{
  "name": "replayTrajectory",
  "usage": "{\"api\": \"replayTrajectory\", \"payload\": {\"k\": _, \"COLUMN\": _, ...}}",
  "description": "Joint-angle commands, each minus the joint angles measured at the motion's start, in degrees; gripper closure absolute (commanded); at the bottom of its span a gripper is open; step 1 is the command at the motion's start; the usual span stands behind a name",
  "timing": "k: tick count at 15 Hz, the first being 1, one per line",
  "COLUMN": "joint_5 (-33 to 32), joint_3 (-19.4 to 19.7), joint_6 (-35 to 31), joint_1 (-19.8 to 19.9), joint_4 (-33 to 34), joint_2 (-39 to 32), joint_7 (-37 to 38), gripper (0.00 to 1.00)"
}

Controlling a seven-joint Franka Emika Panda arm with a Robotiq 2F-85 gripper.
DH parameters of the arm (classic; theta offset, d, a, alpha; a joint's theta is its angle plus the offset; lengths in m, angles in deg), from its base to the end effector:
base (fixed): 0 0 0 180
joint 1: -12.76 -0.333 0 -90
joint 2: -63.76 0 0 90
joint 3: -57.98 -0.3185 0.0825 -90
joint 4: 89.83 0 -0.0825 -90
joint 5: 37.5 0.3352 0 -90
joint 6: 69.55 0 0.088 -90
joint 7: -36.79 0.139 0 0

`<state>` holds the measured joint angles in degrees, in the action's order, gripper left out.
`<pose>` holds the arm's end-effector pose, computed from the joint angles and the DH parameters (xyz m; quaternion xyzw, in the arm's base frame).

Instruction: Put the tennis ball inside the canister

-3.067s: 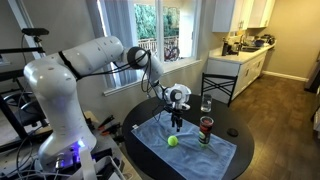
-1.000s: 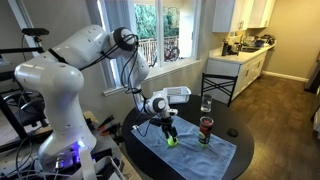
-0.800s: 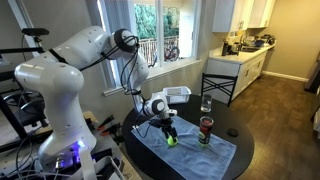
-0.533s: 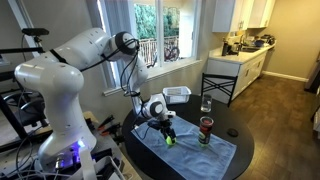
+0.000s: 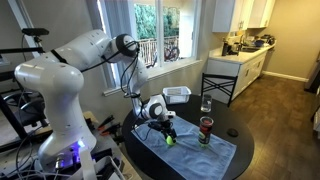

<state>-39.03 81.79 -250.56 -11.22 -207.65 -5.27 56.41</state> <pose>0.4827 -0.0397 -0.0746 0.9803 -0.0332 0.0211 0.1937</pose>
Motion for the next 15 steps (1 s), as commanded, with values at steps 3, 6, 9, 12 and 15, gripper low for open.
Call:
{"api": "replayTrajectory", "payload": {"k": 3, "joint_5": 1.8, "joint_3": -0.48, "joint_6": -2.2, "joint_1": 0.31, "joint_4": 0.8, "joint_2": -0.29, "joint_7": -4.61, "gripper": 0.0}}
{"api": "replayTrajectory", "payload": {"k": 6, "joint_5": 1.7, "joint_3": -0.6, "joint_6": -2.58, "joint_1": 0.38, "joint_4": 1.12, "joint_2": -0.5, "joint_7": -5.23, "gripper": 0.33}}
{"api": "replayTrajectory", "payload": {"k": 9, "joint_5": 1.81, "joint_3": -0.55, "joint_6": -3.04, "joint_1": 0.49, "joint_4": 0.76, "joint_2": -0.63, "joint_7": -5.51, "gripper": 0.53}}
{"api": "replayTrajectory", "payload": {"k": 12, "joint_5": 2.47, "joint_3": 0.41, "joint_6": -6.01, "joint_1": -1.13, "joint_4": -2.4, "joint_2": 1.31, "joint_7": -5.24, "gripper": 0.59}}
{"api": "replayTrajectory", "payload": {"k": 15, "joint_5": 5.91, "joint_3": 2.14, "joint_6": -12.76, "joint_1": -4.23, "joint_4": -8.65, "joint_2": 5.07, "joint_7": -5.55, "gripper": 0.61}}
